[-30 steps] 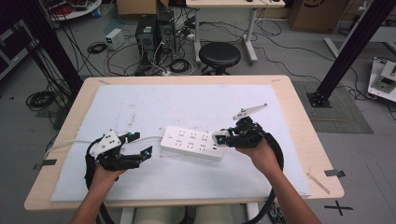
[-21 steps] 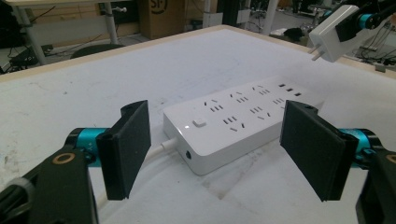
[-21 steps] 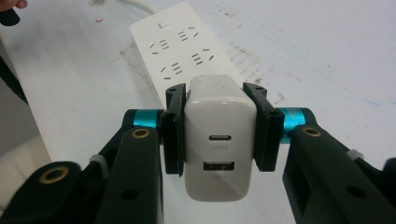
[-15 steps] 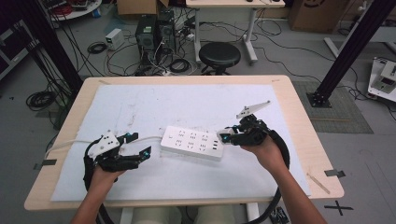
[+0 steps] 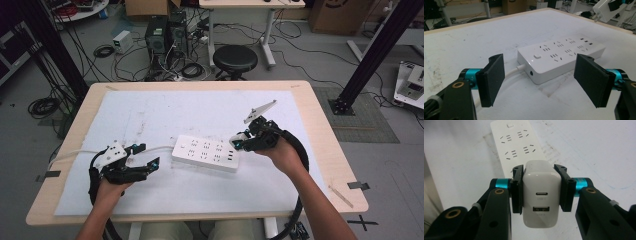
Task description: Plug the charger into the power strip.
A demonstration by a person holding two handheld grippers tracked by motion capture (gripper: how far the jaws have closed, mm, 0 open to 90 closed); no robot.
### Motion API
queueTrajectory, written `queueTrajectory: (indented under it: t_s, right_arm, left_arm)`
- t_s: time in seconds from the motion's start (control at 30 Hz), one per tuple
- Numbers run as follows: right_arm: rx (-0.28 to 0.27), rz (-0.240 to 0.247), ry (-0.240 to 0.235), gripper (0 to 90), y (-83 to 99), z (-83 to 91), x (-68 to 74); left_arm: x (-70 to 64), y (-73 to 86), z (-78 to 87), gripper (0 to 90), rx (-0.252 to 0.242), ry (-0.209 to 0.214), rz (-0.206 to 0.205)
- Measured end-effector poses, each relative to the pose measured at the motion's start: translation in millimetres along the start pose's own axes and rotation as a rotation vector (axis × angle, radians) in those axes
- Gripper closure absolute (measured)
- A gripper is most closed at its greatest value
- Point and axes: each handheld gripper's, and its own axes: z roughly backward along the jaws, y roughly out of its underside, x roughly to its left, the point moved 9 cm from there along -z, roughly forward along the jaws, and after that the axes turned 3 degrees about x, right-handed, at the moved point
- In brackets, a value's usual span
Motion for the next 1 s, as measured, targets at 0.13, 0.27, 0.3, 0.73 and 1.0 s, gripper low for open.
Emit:
queueTrajectory:
  t_s: [0.13, 0.27, 0.3, 0.73, 1.0]
  right_arm:
    - [0.040, 0.058, 0.052, 63.1, -3.7, -1.7, -1.6]
    - [0.050, 0.077, 0.058, 63.1, -6.7, -2.7, -2.1]
    - [0.060, 0.081, 0.067, 63.2, -7.2, -3.1, -2.7]
    - [0.112, 0.156, 0.073, 63.1, -25.5, -15.2, -4.1]
    - [0.180, 0.206, 0.012, 63.1, -36.1, -31.0, -0.4]
  left_arm:
    - [2.3, 0.2, 1.5, 24.8, -0.013, -0.004, 0.008]
    - [3.2, 1.5, 0.8, 24.8, -0.013, -0.006, 0.014]
    - [3.1, 2.0, 0.5, 24.8, -0.012, -0.005, 0.014]
    - [6.9, 4.1, 1.6, 24.8, -0.016, -0.009, 0.023]
    - [8.7, 5.5, 2.3, 24.8, -0.016, -0.012, 0.023]
